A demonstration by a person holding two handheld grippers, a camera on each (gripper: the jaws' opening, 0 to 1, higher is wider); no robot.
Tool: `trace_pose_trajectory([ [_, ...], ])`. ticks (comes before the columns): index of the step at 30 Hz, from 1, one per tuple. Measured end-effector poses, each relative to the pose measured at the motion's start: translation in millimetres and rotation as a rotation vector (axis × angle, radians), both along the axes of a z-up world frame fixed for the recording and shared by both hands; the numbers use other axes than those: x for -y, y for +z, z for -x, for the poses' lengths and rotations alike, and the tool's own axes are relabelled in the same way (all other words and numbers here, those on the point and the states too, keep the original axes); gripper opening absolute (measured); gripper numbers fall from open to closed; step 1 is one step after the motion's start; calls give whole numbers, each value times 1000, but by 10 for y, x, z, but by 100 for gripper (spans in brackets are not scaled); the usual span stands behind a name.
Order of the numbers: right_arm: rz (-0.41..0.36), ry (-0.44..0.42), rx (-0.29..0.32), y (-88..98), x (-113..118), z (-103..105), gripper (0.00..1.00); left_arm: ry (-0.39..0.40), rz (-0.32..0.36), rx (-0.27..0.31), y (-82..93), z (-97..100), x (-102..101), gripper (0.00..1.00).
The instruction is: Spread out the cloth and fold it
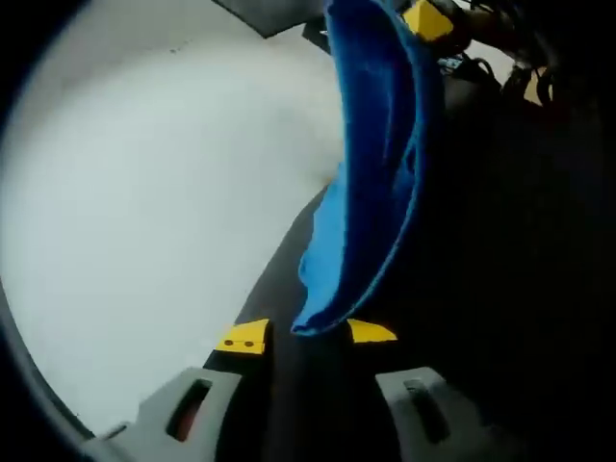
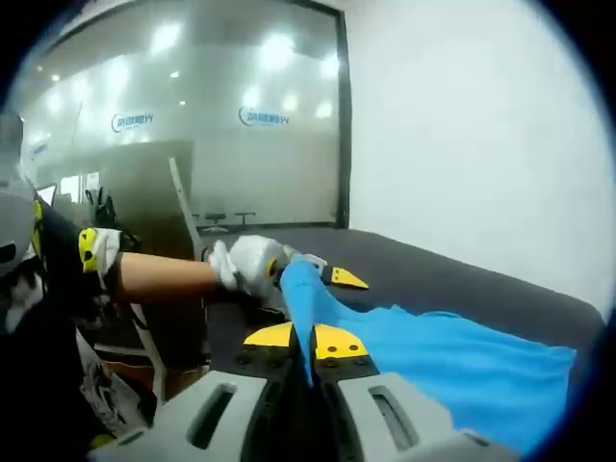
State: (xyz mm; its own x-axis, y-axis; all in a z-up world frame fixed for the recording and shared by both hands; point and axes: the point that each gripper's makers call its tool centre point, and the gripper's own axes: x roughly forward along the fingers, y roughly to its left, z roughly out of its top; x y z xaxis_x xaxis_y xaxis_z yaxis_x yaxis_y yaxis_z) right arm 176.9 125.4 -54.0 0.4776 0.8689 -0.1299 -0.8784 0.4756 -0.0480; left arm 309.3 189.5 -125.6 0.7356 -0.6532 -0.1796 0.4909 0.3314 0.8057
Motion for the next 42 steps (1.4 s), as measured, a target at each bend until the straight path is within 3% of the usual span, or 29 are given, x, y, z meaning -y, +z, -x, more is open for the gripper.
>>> trace_pose_trajectory([
  [6,-114,-1,-50,174,156,5,3,-28,-72,101,6,-29,200,30],
  [14,-138,9,-35,245,220,-25,3,-131,-258,158,-92,20,377,23],
  [19,-176,7,-41,354,317,-37,3,-117,-230,111,-69,-45,361,27],
  [21,-187,7,-46,369,354,-34,3,-124,-252,123,-108,-63,411,24],
  [23,-202,0,-45,382,395,-42,3,-124,-308,194,-73,-77,445,25],
  [25,-212,-8,-45,386,425,-63,3,-89,-298,202,-88,-83,458,24],
  [26,-212,-14,-44,385,444,-81,3,-93,-306,205,-105,-66,473,18],
  [27,-212,-22,-43,387,467,-93,3,-85,-303,196,-104,-54,469,7],
  [28,-207,-27,-39,389,496,-100,3,-77,-288,188,-83,-58,457,5],
  [30,-193,-36,-26,401,566,-98,3,-61,-256,152,-4,-38,403,2],
  [33,-185,-45,-3,468,697,-74,3,3,-108,-2,229,36,320,2],
  [34,-196,-46,9,536,761,-67,3,-25,-60,-33,326,117,355,2],
  [37,-215,-55,45,703,902,-53,3,-61,-58,10,584,212,341,1],
  [39,-220,-63,66,799,995,-42,3,-60,-123,83,749,267,317,1],
  [42,-204,-64,107,900,1104,12,3,-75,-115,77,926,384,326,1],
])
